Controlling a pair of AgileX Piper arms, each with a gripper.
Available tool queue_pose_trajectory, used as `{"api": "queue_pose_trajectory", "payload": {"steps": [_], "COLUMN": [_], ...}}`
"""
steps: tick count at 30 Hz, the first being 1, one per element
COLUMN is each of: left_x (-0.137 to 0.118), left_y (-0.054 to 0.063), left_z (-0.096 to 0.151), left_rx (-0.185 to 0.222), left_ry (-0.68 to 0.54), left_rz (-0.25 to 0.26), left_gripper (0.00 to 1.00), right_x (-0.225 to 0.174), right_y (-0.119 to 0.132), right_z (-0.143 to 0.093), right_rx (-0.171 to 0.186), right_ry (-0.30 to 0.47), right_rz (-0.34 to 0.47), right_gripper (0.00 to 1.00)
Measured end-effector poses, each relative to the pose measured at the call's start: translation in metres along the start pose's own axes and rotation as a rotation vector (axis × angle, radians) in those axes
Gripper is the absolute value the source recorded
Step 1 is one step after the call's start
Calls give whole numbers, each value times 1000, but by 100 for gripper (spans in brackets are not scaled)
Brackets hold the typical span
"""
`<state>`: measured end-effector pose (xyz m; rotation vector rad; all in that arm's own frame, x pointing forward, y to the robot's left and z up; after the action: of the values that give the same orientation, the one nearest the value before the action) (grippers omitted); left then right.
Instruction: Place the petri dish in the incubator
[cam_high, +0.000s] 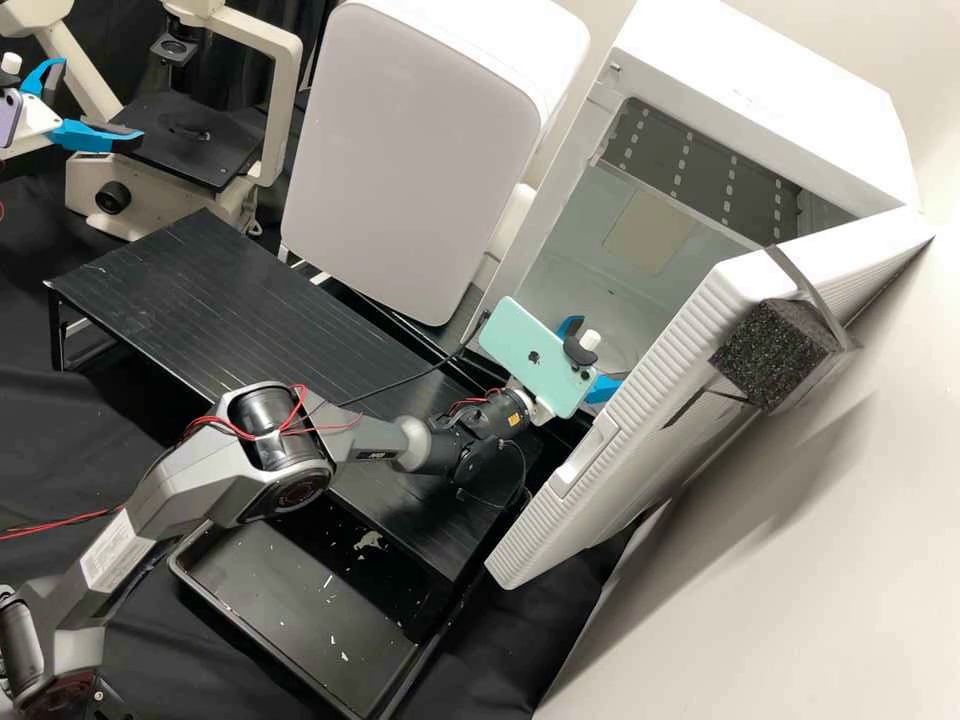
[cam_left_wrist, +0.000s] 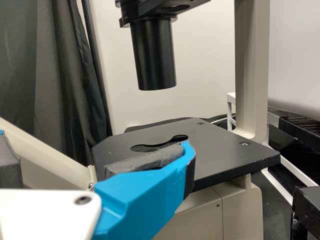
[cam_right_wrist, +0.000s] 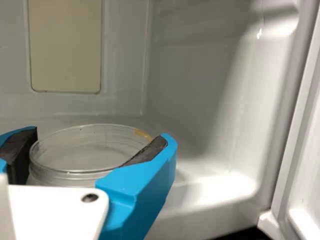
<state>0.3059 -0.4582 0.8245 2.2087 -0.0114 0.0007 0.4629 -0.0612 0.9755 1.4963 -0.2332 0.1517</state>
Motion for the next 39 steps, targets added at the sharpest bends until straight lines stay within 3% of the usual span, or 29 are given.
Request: {"api": "queue_pose_trajectory", "payload": {"steps": [15,23,34,35,39], "left_x": [0,0,0,0,0], "left_y": [0,0,0,0,0], "left_z": [0,0,0,0,0], "left_rx": [0,0,0,0,0], "left_ry": [0,0,0,0,0], "left_rz": [0,0,0,0,0], "left_gripper": [100,100,100,100,100], "right_x": [-1,2,4,4,4], "right_y": [4,-12,-15,-15,-15], "right_z": [-11,-9,-5,-5,-5], "right_rx": [8,15,15,15,13], "right_ry": [25,16,5,6,2], "right_rz": [2,-34,-42,-40,-43], "right_gripper": [0,0,0,100,100]}}
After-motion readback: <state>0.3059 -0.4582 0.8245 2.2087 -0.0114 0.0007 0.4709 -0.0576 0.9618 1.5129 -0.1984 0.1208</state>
